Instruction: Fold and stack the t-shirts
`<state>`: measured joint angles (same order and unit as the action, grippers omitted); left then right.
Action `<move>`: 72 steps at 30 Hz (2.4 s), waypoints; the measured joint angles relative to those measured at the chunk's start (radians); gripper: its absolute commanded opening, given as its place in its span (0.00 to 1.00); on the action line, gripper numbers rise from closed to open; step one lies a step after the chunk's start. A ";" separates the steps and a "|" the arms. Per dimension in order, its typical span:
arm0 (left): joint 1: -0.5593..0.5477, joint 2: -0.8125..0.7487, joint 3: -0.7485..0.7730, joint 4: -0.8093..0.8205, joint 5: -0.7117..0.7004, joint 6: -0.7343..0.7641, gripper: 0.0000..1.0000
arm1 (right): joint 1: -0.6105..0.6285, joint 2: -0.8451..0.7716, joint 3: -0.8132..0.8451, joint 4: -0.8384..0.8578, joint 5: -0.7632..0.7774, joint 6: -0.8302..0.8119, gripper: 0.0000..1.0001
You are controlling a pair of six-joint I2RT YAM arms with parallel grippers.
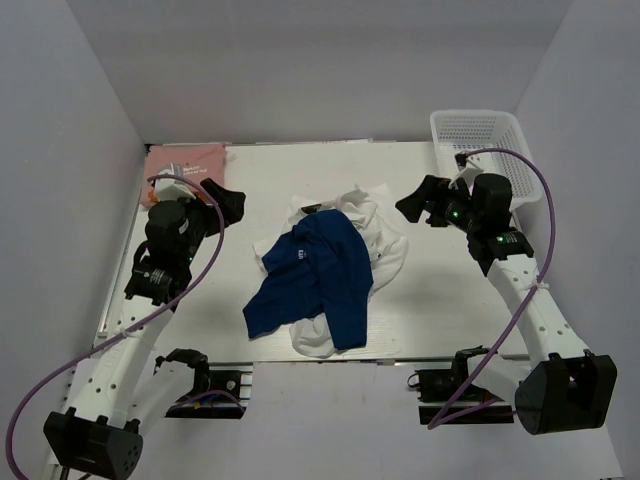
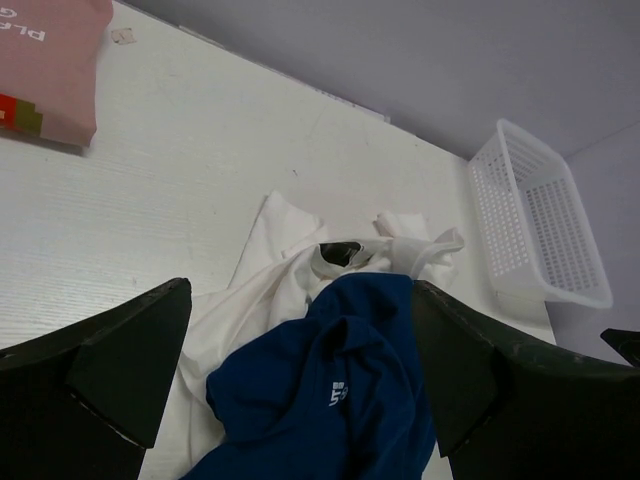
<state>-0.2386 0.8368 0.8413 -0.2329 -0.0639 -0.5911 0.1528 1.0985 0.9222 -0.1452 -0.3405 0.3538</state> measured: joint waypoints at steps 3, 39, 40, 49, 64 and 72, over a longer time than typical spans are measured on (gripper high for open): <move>0.000 0.035 0.019 -0.002 0.002 0.004 1.00 | 0.000 0.000 -0.003 0.023 -0.010 -0.009 0.90; 0.000 0.115 0.003 -0.204 0.048 -0.046 1.00 | 0.640 0.650 0.465 -0.248 0.529 -0.249 0.00; 0.000 0.116 0.002 -0.209 0.050 -0.046 1.00 | 0.641 0.619 0.470 -0.249 0.523 -0.245 0.00; 0.000 0.119 0.002 -0.209 0.058 -0.046 1.00 | 0.610 0.390 0.682 -0.191 0.682 -0.243 0.00; -0.002 0.263 0.007 -0.209 0.111 -0.023 1.00 | 0.006 0.754 1.224 -0.260 0.859 -0.257 0.00; -0.004 0.407 0.032 -0.195 0.219 0.023 1.00 | -0.226 0.924 1.243 -0.330 0.805 -0.204 0.17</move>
<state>-0.2428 1.2442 0.8734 -0.4274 0.1551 -0.5686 -0.0734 2.0220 2.1651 -0.4755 0.4648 0.1501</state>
